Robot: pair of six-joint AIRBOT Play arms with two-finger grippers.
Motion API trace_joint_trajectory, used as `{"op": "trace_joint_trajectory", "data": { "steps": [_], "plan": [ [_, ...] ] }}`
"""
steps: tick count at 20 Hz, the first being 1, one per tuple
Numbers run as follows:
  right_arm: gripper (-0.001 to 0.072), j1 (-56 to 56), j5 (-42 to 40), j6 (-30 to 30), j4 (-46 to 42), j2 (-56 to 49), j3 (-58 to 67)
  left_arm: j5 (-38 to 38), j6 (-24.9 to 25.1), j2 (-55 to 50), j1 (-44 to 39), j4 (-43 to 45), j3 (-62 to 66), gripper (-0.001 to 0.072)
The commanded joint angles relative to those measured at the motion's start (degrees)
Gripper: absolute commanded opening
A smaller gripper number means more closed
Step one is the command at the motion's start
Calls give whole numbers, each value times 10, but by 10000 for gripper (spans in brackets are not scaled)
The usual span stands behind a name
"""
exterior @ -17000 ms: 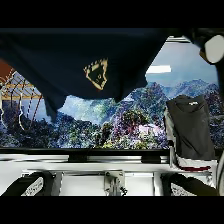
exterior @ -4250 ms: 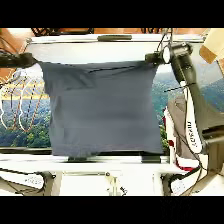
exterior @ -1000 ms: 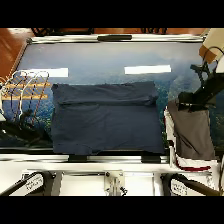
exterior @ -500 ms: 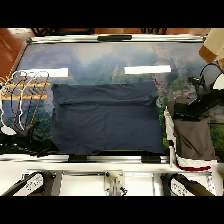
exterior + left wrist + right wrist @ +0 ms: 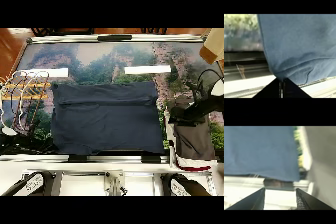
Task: Fold the shirts.
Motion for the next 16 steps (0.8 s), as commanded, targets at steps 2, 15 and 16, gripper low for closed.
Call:
{"op": "trace_joint_trajectory", "data": {
  "steps": [2,15,16],
  "plan": [
    [509,64,-36,48,13,87,-147,-7,19,2,0,-4,13,30],
    [660,119,-183,108,-47,-10,-263,-10,19,2,0,-4,29,30],
    [659,119,-185,106,-50,-19,-263,-12,19,2,0,-4,29,30]
  ]
}}
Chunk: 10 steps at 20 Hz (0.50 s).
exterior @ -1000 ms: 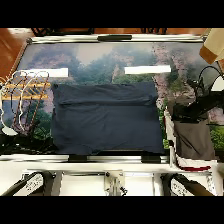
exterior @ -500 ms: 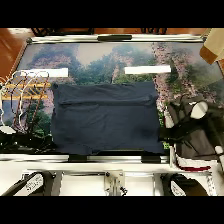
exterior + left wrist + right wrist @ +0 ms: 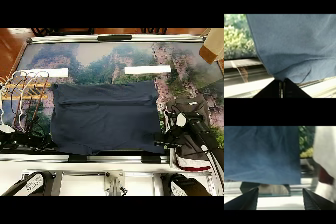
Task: Fold the shirts.
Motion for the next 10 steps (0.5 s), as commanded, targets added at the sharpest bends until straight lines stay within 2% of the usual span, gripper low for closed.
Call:
{"op": "trace_joint_trajectory", "data": {
  "steps": [1,10],
  "plan": [
    [660,1,-22,1,4,-39,-3,-6,0,0,0,0,0,30],
    [659,1,-38,-1,-9,-65,-3,-13,0,0,0,0,0,30]
  ]
}}
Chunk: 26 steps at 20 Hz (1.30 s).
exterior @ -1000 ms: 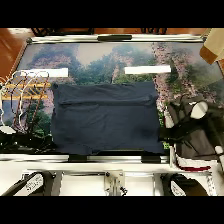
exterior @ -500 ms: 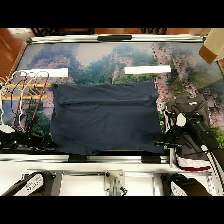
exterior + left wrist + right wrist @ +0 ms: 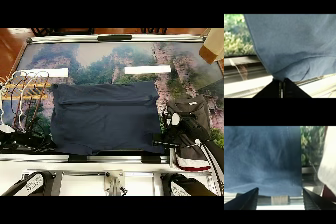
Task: Fold the shirts.
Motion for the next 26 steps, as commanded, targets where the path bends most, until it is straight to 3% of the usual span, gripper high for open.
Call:
{"op": "trace_joint_trajectory", "data": {
  "steps": [1,8,9,11,12,16,21,26],
  "plan": [
    [659,1,-7,0,-1,-4,-1,-2,0,0,0,0,0,30],
    [634,1,-14,-1,29,-4,-34,-2,0,0,0,0,0,30],
    [564,1,-16,-1,28,-4,-34,-1,0,0,0,0,0,31],
    [211,1,-24,-1,27,-4,-33,-2,0,0,0,0,0,30],
    [92,1,-24,-3,28,-4,-32,-2,0,0,0,0,2,30],
    [78,1,-15,-56,28,-1,23,-25,34,2,0,0,64,29],
    [76,1,-16,-61,-22,3,171,-57,3,2,0,-5,196,29],
    [76,0,-78,-56,-63,-47,282,16,-16,-16,-11,-79,286,27]
  ]
}}
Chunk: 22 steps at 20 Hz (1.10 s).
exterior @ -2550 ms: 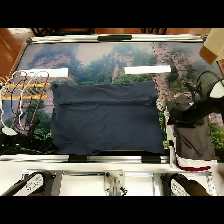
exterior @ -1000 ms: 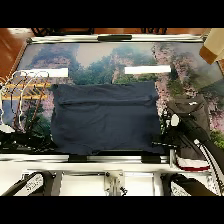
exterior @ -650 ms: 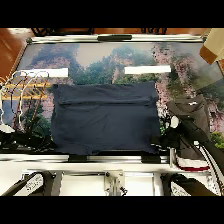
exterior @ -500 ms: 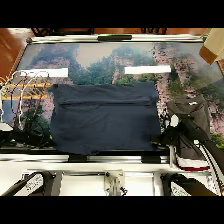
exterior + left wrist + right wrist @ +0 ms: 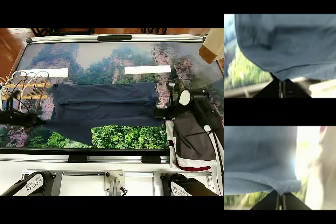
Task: Fold the shirts.
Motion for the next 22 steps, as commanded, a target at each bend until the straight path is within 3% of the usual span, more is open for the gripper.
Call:
{"op": "trace_joint_trajectory", "data": {
  "steps": [1,8,13,20,21,22],
  "plan": [
    [76,0,-47,0,-20,-56,87,62,-22,-28,-16,-58,67,27],
    [76,0,-63,-1,-67,-252,315,79,-75,-250,-60,-64,283,28],
    [77,0,-73,0,-67,-355,410,70,-113,-384,-68,-65,453,28],
    [96,0,-75,4,-25,-413,412,23,-131,-488,-88,-64,469,32],
    [114,0,-76,4,-23,-413,412,20,-134,-494,-88,-64,469,65],
    [322,0,-75,2,-23,-412,412,18,-135,-495,-88,-64,469,286]
  ]
}}
